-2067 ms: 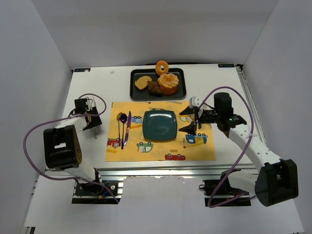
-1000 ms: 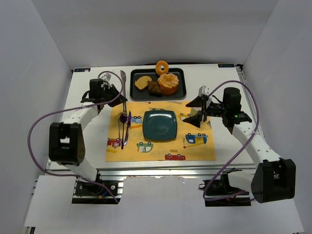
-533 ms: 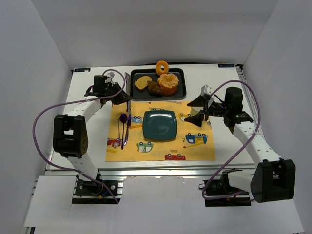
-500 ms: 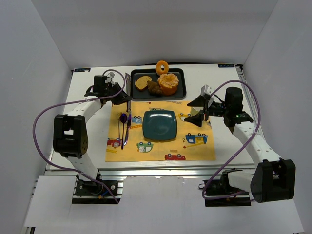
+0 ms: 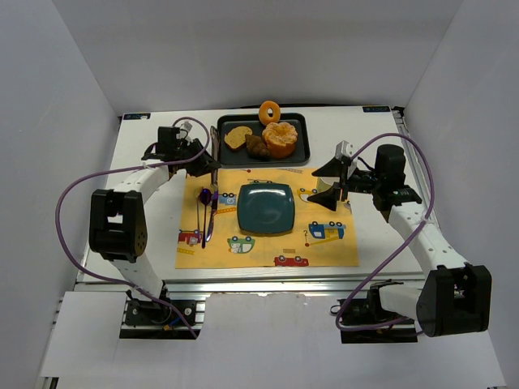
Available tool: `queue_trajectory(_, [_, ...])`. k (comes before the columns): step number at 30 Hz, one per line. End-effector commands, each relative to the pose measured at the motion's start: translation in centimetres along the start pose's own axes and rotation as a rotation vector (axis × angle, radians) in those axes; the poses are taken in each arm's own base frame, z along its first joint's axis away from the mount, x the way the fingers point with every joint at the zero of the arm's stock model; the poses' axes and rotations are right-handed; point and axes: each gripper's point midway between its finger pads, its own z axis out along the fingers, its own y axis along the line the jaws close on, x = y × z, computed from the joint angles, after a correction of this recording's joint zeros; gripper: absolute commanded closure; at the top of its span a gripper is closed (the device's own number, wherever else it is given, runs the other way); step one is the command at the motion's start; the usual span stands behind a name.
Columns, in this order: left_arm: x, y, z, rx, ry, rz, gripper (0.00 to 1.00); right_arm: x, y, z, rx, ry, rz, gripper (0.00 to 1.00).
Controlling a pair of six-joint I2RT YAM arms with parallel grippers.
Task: Place the bread
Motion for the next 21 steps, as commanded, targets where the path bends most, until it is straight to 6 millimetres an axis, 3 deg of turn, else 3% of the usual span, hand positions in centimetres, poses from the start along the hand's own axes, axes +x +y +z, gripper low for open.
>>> queue_trajectory(1, [-1.08, -1.64, -0.42, 0.039, -0.023, 0.029, 0.63, -0.78, 0.28, -0.19, -0.013, -0.022, -0.032, 0.14])
queue_trajectory(21, [-1.36, -1.8, 0.26, 0.033, -0.021, 0.025, 0.57, -0.4, 0.29, -0.41, -0.015, -0.019, -0.027, 0.14])
